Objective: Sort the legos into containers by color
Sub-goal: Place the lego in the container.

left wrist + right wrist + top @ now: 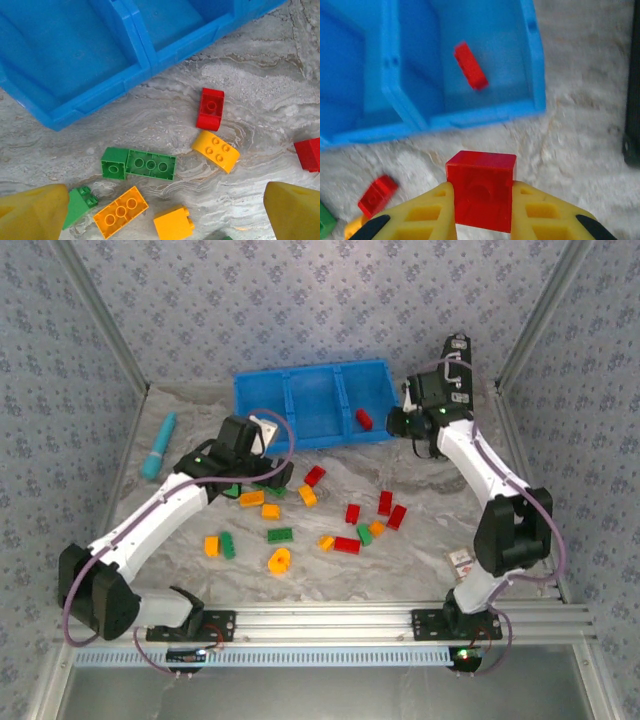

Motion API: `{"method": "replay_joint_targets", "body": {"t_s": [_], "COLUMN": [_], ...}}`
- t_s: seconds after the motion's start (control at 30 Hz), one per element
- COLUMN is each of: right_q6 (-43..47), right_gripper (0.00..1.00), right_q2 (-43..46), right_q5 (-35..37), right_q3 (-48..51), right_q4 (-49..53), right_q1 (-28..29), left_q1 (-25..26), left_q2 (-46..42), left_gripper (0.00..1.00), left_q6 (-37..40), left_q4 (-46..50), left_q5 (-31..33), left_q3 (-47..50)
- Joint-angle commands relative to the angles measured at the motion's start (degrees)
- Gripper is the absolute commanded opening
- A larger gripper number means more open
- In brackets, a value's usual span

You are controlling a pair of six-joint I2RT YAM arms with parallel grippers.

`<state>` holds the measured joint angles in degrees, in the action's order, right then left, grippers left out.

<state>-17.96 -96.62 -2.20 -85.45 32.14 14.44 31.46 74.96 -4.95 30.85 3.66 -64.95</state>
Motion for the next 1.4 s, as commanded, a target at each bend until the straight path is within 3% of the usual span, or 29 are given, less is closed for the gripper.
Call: {"method": "replay_joint_targets", "body": {"t_s": [0.0,0.5,0.73,0.83,1.17,1.37], "right_q6": [2.63,5.19,4.93,5.54,2.43,-3.15], "right_gripper": [0.26,0.26,0.27,0.27,0.3,0.37], "right_q2": [-6.33,-40.7,-41.47,-37.15,-10.46,-2.13], "right_q5": [1.32,0.74,0.53,0.81,2.82,1.0], "right_q3": [-6.68,-46.22,-47.83,-42.05,-3.43,13.2], "right_q4": [-0.46,4.48,4.93,4.93,3.1,1.37], "right_q1": [0.58,3.27,3.73,3.84,3.97,4.23], "left_q1": [-0.69,-1.15,-1.49,-1.56,-3.44,-3.69], "left_q2": [-2.04,-11.05,-11.53,-10.36,-7.91,-6.1], "left_gripper": [1.0,1.0,1.0,1.0,1.0,1.0], "left_q6": [1.08,-6.28,-6.15,-5.27,-2.84,-2.24], "left_q4": [0.24,3.91,3.99,2.94,0.27,0.17], "left_q5": [-0.83,3.72,3.99,3.16,-1.16,-3.65], "left_q3": [0.38,3.9,4.83,4.58,4.4,3.61]}}
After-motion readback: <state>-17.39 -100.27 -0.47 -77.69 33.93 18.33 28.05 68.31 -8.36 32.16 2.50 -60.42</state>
